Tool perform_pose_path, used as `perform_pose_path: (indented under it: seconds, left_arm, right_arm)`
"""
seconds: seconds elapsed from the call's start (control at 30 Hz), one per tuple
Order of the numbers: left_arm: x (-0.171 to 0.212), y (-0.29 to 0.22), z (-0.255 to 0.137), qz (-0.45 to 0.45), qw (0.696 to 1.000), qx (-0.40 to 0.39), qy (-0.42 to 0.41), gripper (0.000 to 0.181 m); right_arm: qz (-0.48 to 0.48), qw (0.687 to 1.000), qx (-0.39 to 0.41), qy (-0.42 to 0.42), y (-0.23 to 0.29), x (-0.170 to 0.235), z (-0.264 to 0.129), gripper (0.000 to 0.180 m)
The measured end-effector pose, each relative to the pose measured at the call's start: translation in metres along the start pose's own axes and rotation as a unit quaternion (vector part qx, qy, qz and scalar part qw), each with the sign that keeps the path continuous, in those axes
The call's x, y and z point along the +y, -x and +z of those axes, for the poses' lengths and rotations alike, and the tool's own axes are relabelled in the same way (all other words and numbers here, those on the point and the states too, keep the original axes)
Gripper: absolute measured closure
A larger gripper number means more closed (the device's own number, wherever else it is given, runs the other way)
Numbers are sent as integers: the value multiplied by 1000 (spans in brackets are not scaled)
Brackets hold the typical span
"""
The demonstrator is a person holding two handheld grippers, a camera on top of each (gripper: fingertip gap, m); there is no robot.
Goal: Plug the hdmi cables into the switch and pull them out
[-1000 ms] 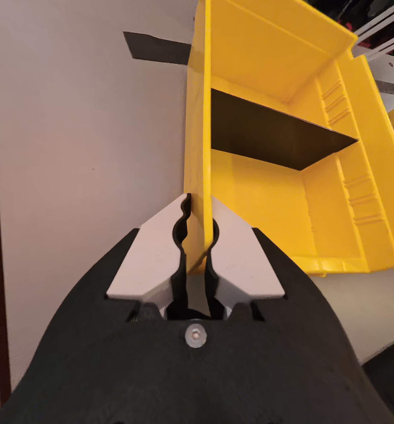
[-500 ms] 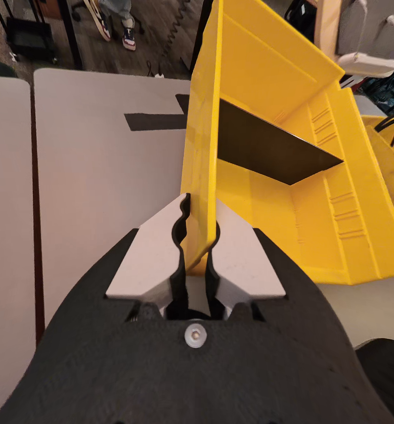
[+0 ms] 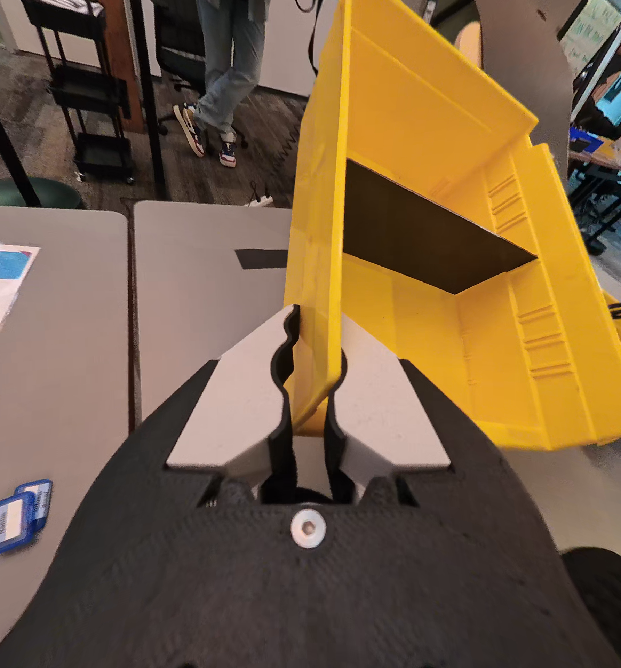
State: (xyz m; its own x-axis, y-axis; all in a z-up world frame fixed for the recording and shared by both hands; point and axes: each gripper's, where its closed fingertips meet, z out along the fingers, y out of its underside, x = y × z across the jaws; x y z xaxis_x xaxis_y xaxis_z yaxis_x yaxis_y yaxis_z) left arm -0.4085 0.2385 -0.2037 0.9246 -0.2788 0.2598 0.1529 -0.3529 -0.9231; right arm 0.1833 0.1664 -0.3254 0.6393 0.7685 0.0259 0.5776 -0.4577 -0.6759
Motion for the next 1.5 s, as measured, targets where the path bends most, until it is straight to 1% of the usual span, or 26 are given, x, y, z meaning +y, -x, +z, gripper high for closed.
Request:
perform_pose_path:
  seconds: [0.2,0.43,0.6,0.73,1.07,1.17,1.4,1.5]
  left_arm:
    - [-20,9,-22,-14,999,-10,-42,173]
    - [-36,14,-39,-15,997,-23,-72,173]
    - [-41,14,-45,-14,996,-22,-81,173]
    - [-46,18,-50,-15,995,-36,-90,173]
    - [-54,28,-68,-28,992,-49,-116,173]
    - [-55,29,-71,-28,991,-50,-119,172]
    - [-54,28,-69,-28,991,-50,-117,172]
    - [-56,25,-65,-25,992,-50,-115,172]
  right_arm:
    - [-12,1000,-18,-10,28,-31,27,163]
    - [-11,998,-47,-26,57,-67,59,162]
    - [-15,996,-73,-44,81,-95,84,159]
    - [-16,994,-90,-59,100,-117,104,157]
    - [-44,988,-131,-72,149,-169,151,149]
    - [-49,986,-142,-74,161,-184,166,146]
    - [-56,982,-164,-75,178,-215,194,146]
    - [-69,978,-185,-61,190,-221,203,140]
